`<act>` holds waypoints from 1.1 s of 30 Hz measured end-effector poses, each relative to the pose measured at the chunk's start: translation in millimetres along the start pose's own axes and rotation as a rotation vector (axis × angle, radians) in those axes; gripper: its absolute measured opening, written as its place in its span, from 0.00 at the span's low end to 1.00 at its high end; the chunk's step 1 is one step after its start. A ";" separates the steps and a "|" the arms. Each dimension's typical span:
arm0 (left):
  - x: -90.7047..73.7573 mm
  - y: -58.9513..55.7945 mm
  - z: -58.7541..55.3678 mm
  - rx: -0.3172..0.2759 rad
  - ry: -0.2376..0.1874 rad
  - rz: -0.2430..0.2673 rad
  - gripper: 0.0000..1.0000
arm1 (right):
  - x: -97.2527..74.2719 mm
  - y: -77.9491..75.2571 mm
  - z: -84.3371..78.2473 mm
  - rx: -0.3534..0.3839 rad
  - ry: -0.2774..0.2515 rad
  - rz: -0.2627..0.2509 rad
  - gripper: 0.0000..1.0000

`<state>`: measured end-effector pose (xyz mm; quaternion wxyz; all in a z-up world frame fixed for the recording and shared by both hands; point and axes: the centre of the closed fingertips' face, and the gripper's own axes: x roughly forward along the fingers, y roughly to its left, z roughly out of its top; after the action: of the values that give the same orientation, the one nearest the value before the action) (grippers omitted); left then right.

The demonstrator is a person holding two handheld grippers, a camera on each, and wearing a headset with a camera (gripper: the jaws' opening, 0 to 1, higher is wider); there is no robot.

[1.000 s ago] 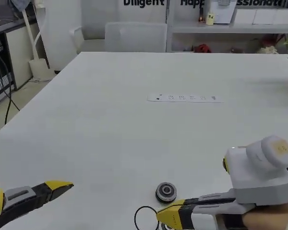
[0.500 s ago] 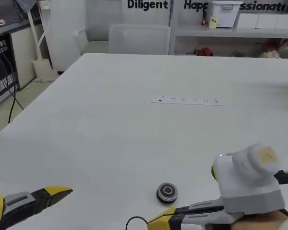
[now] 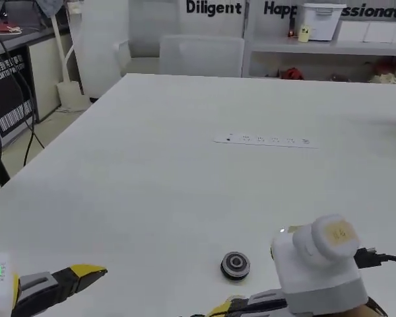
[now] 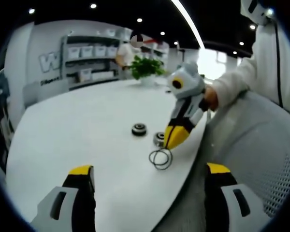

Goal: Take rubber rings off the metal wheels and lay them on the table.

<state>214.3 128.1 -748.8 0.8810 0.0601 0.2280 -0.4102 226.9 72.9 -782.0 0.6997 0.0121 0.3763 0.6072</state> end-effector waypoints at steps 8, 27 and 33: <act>0.6 -4.8 1.4 -0.018 0.014 -0.005 0.97 | 4.3 -9.9 -5.9 -0.049 0.028 -0.038 0.00; -11.3 -7.7 13.8 -0.017 0.034 0.032 0.98 | -2.7 -8.7 4.8 -0.108 0.000 -0.027 0.08; -15.5 -7.1 16.1 -0.012 0.048 0.054 0.98 | -10.7 -9.2 17.1 -0.116 -0.037 -0.032 0.10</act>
<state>205.9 129.5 -726.9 0.8865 0.0706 0.2496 -0.3831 244.1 68.8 -768.6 0.7156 -0.0235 0.3276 0.6165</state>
